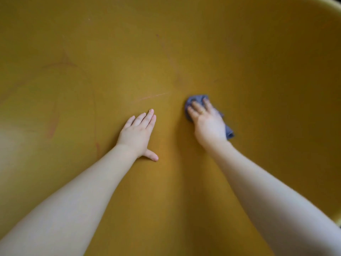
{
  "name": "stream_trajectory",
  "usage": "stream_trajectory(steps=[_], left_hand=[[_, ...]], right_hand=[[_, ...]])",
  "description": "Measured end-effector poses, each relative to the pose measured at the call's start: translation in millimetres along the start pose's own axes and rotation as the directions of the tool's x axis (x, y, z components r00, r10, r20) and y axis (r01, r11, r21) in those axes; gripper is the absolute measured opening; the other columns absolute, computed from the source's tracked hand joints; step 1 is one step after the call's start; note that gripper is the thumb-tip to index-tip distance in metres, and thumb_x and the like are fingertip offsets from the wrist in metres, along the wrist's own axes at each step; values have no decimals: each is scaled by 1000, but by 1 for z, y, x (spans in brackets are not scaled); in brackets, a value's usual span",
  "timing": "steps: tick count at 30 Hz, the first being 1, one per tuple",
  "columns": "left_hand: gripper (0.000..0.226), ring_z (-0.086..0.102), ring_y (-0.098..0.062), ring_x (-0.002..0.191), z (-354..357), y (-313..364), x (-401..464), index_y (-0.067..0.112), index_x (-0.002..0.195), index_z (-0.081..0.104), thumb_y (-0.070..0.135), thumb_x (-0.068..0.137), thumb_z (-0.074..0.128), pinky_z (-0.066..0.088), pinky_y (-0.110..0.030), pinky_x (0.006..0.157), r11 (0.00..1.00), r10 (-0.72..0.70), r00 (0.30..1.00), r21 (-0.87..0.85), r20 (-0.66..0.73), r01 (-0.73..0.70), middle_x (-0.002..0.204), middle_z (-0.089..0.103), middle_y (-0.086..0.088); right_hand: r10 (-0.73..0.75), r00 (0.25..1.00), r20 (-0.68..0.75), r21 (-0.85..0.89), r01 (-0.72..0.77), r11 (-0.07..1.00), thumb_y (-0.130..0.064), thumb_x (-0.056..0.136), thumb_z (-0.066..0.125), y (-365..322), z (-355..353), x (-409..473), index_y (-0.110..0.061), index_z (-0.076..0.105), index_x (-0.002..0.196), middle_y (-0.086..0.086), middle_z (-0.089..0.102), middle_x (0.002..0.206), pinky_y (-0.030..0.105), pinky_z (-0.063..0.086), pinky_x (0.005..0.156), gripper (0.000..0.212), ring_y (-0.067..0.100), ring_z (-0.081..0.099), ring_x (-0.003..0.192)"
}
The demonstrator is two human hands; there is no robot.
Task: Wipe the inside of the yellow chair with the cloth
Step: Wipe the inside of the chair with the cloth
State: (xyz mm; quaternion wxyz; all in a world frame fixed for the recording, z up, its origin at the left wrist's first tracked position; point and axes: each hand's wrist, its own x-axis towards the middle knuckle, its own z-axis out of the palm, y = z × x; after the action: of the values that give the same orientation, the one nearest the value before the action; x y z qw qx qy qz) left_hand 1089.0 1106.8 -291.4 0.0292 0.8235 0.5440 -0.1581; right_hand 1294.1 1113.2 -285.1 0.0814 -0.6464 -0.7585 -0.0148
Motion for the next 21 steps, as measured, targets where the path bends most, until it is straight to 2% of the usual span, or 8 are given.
stream_trajectory(steps=[3, 5, 8, 11, 13, 15, 17, 21], left_hand=[[128, -8, -16, 145, 2, 1, 3, 13, 149, -12, 76, 62, 59, -2, -35, 117, 1000, -1, 1000, 7, -2, 1, 155, -23, 0], [129, -8, -16, 145, 4, -1, 4, 13, 149, -12, 76, 62, 59, -2, -35, 117, 1000, 0, 1000, 3, -6, 0, 155, -23, 0], [129, -9, -15, 145, 5, -1, 4, 13, 149, -12, 76, 62, 59, -3, -35, 116, 1000, 4, 1000, -5, -16, -4, 155, -23, 0], [128, -8, -15, 145, 5, -2, 2, 14, 149, -12, 75, 62, 60, -3, -35, 116, 1000, 6, 1000, -24, -27, -7, 155, -22, 1], [128, -9, -14, 145, 4, -1, 1, 14, 149, -12, 74, 63, 60, -3, -36, 116, 999, 7, 1000, -33, -23, -8, 155, -23, 1], [127, -10, -14, 145, 2, -2, 0, 14, 149, -12, 74, 63, 60, -3, -35, 116, 999, 8, 1000, -42, -20, -9, 155, -23, 1], [127, -10, -15, 145, 1, -2, 0, 14, 149, -12, 74, 64, 60, -3, -35, 116, 999, 15, 1000, -50, -14, -15, 155, -24, 2], [128, -11, -15, 145, 4, -3, 2, 14, 149, -14, 75, 63, 59, -5, -34, 116, 998, 22, 1000, -52, -19, -23, 154, -25, 1]], right_hand=[[124, 985, -119, -25, -127, 992, -1, 92, 31, 17, -12, 15, -9, 39, 139, 11, 30, 149, 41, 22, 108, 48, 33, 14, 141], [162, 974, -158, 5, -163, 987, 7, 84, 41, 3, -2, 13, -5, 46, 134, 15, 39, 144, 39, 27, 107, 52, 37, 24, 137], [19, 988, -153, 79, -7, 997, 2, 58, 51, -40, 32, -5, 1, 68, 106, 21, 66, 111, 49, 47, 88, 50, 48, 56, 108], [-82, 997, 0, 163, 81, 983, -3, 69, 46, -68, 35, -20, -2, 63, 116, 17, 62, 121, 49, 45, 92, 50, 45, 51, 115], [-209, 976, 59, 71, 205, 976, -8, 84, 35, -57, 28, -17, -5, 55, 126, 15, 53, 132, 46, 43, 97, 46, 41, 44, 125], [-308, 949, 72, -23, 310, 950, -14, 82, 30, -34, 21, -3, -4, 62, 118, 17, 61, 123, 49, 51, 83, 49, 44, 54, 114], [-271, 963, -11, -110, 268, 957, -13, 77, 32, -7, 9, 18, -2, 68, 106, 20, 66, 112, 54, 55, 69, 47, 47, 60, 101], [-52, 973, -224, -153, 17, 988, -3, 89, 34, 34, -23, 48, 1, 47, 132, 21, 41, 141, 55, 32, 101, 45, 46, 31, 131]])
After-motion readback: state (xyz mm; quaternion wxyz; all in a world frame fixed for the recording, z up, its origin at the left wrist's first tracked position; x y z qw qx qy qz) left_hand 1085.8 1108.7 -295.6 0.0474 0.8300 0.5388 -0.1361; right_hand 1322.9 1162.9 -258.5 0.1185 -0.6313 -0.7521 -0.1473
